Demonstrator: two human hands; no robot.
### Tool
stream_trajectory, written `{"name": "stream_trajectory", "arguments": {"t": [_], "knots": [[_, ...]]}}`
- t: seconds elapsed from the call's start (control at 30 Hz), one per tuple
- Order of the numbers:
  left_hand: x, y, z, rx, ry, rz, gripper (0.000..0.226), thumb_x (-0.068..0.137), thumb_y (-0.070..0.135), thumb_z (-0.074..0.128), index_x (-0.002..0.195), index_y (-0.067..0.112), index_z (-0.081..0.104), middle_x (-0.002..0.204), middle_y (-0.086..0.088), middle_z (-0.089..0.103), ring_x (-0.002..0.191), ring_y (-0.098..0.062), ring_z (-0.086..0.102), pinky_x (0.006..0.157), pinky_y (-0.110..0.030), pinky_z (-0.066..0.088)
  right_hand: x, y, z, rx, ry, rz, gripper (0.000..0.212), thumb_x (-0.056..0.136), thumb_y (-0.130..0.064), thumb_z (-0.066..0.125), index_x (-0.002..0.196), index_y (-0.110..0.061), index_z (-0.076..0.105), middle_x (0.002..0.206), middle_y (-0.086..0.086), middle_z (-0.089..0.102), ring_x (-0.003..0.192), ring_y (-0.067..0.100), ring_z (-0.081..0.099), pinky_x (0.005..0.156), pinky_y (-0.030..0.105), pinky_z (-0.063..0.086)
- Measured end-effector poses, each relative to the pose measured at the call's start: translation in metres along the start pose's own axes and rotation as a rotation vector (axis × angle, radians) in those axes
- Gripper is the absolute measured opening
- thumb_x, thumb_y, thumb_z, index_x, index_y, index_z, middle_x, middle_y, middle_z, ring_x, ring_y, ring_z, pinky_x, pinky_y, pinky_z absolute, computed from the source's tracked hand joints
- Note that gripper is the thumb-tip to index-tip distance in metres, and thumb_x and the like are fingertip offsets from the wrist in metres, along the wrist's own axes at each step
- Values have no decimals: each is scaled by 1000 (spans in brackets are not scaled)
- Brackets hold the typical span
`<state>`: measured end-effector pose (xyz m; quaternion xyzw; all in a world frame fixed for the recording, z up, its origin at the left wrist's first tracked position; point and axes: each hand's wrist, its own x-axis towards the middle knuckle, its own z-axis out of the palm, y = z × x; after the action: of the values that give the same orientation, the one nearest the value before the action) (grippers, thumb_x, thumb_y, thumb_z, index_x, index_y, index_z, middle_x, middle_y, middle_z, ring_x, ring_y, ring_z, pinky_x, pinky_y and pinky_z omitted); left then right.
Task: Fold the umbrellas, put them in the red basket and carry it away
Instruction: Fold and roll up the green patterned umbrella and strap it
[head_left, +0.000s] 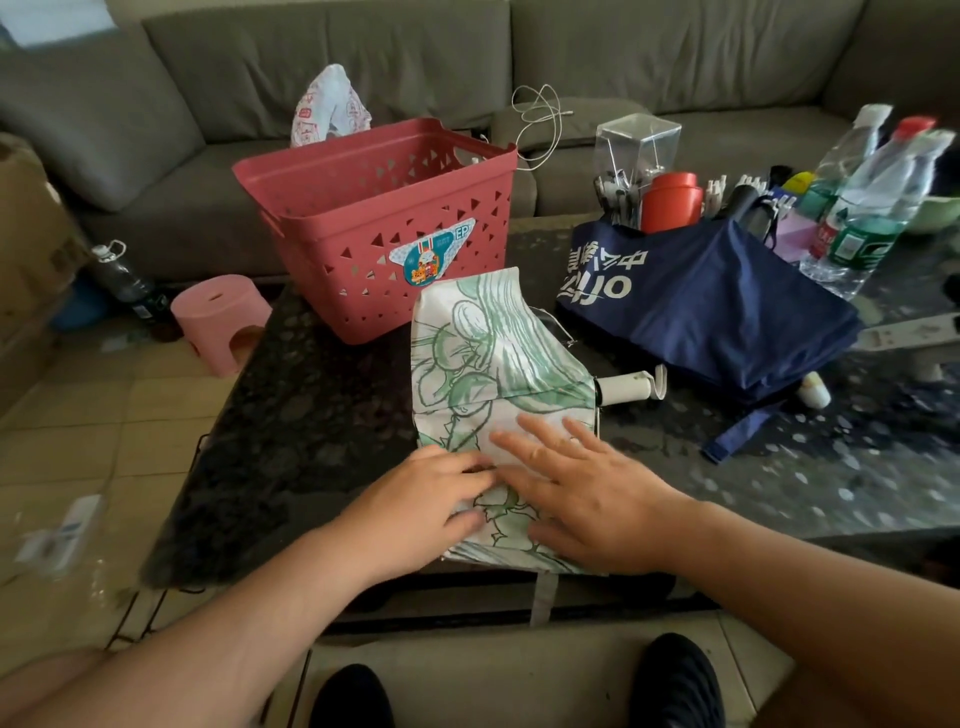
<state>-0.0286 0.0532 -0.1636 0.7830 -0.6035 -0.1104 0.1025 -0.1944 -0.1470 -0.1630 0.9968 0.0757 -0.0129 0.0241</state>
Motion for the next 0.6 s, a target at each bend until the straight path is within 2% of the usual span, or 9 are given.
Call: {"name": "stream_trajectory", "arguments": {"t": [0.07,0.13,0.27,0.33,0.37,0.4,0.47,0.53,0.6], "knots": [[-1,-5,-5,-33,-14,-18,51,99,54,62,149,44,54,155,20,39,133,-6,34,115,-22,29,-3,-6,1,132,-161,66,78,105,-65,30,166,-33,-6,171,-5,-25,154,23,-33,127,51,-12],[-4,-8,-11,-39,-53,-65,55,94,62,65,146,52,52,138,22,40,128,0,31,113,-23,32,-6,-8,2,145,-241,85,77,104,-70,21,162,-38,-19,166,-9,-35,148,18,-43,126,49,-18],[-4,-12,-26,-89,-111,-124,50,82,76,62,126,53,65,119,27,50,118,3,45,109,-28,41,-5,-8,3,179,-251,72,75,103,-72,19,162,-42,-15,167,-11,-34,148,16,-43,123,45,-21],[-1,-16,-30,-198,-59,-157,31,88,69,63,113,52,71,111,28,62,107,6,57,102,-30,49,-1,-2,-6,339,-212,81,70,103,-71,27,164,-44,9,173,-10,-15,157,15,-24,127,41,-12],[1,-17,-33,-249,-17,-186,20,94,60,65,109,51,73,105,28,68,100,7,62,97,-31,53,1,3,-14,457,-147,111,62,104,-66,34,160,-43,30,174,-9,4,160,14,-3,130,41,1],[5,-18,-36,-307,28,-221,12,97,51,67,106,48,74,98,27,72,93,5,66,93,-32,56,3,10,-21,544,-46,163,51,104,-60,43,150,-39,50,170,-8,26,157,13,22,129,40,19],[13,-22,-42,-452,103,-280,6,97,35,74,98,40,77,86,17,75,79,-4,72,87,-37,60,9,26,-33,586,223,292,30,101,-40,62,128,-31,72,147,-8,60,129,9,59,111,39,49],[23,-28,-50,-519,216,-347,11,94,28,78,91,38,77,84,12,75,79,-10,72,85,-36,58,17,39,-43,582,430,415,19,95,-25,69,111,-28,78,115,-12,73,99,5,68,91,37,58],[34,-38,-55,-615,406,-445,11,93,26,78,91,37,77,88,5,74,85,-15,69,83,-35,54,27,51,-49,586,494,536,18,93,-23,69,108,-28,79,106,-15,70,90,6,65,87,32,56]]}}
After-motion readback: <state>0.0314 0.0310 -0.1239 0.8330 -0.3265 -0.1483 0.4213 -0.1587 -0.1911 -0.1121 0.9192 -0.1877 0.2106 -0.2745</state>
